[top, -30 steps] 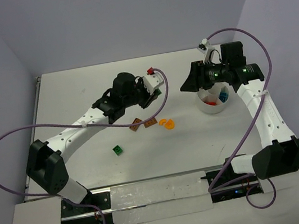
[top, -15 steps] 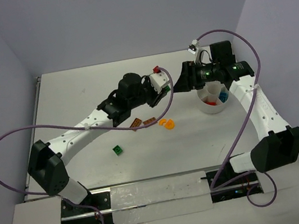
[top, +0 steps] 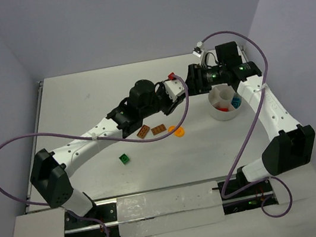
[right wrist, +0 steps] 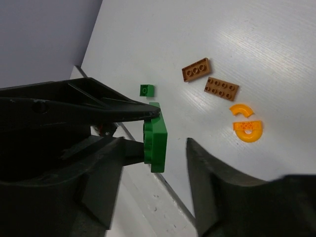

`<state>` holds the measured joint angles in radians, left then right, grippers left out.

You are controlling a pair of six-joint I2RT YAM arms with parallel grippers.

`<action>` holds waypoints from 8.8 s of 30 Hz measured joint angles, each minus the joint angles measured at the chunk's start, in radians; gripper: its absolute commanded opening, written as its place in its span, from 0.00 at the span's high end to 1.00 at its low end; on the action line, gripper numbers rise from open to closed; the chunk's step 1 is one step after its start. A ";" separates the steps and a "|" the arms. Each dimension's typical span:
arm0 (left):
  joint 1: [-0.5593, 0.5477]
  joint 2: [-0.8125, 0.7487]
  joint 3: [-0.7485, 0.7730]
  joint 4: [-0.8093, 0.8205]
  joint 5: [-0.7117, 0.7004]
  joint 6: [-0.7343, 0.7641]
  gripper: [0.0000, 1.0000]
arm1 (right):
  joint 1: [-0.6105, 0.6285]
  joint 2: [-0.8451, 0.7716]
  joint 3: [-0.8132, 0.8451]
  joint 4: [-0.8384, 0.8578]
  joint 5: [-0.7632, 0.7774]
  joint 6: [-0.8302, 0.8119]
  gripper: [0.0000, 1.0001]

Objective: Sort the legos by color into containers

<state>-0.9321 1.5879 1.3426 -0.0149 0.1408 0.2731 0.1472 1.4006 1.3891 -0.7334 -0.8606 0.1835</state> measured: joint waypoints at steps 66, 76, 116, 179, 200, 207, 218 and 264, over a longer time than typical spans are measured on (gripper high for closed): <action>0.440 -0.015 0.092 -0.455 0.170 -0.195 0.01 | -0.367 0.590 0.548 -0.481 0.503 -0.937 0.57; 0.552 -0.112 -0.109 -0.632 0.344 0.047 0.06 | -0.352 0.600 0.548 -0.481 0.500 -0.928 0.37; 0.534 -0.070 -0.482 -0.790 0.440 1.140 0.14 | -0.281 0.454 0.765 -0.600 0.413 -0.718 0.00; 0.052 0.076 0.164 -0.173 0.038 -0.044 1.00 | -0.072 0.277 0.361 -0.482 -0.151 -0.358 0.13; -0.011 0.076 0.161 -0.118 -0.006 -0.041 1.00 | -0.066 0.277 0.355 -0.481 -0.207 -0.344 0.48; -0.015 0.076 0.155 -0.099 -0.015 -0.029 0.70 | -0.066 0.277 0.355 -0.486 -0.214 -0.352 0.87; 0.051 0.070 0.120 -0.085 -0.043 -0.112 0.01 | -0.157 0.349 0.563 -0.572 -0.112 -0.486 1.00; 0.347 0.115 0.228 -0.421 0.225 -0.179 0.01 | -0.365 0.714 0.659 -0.579 0.529 -0.939 0.73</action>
<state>-0.5854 1.7032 1.5707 -0.4361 0.3654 0.0940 -0.2181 2.1151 2.0478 -1.3128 -0.3320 -0.7558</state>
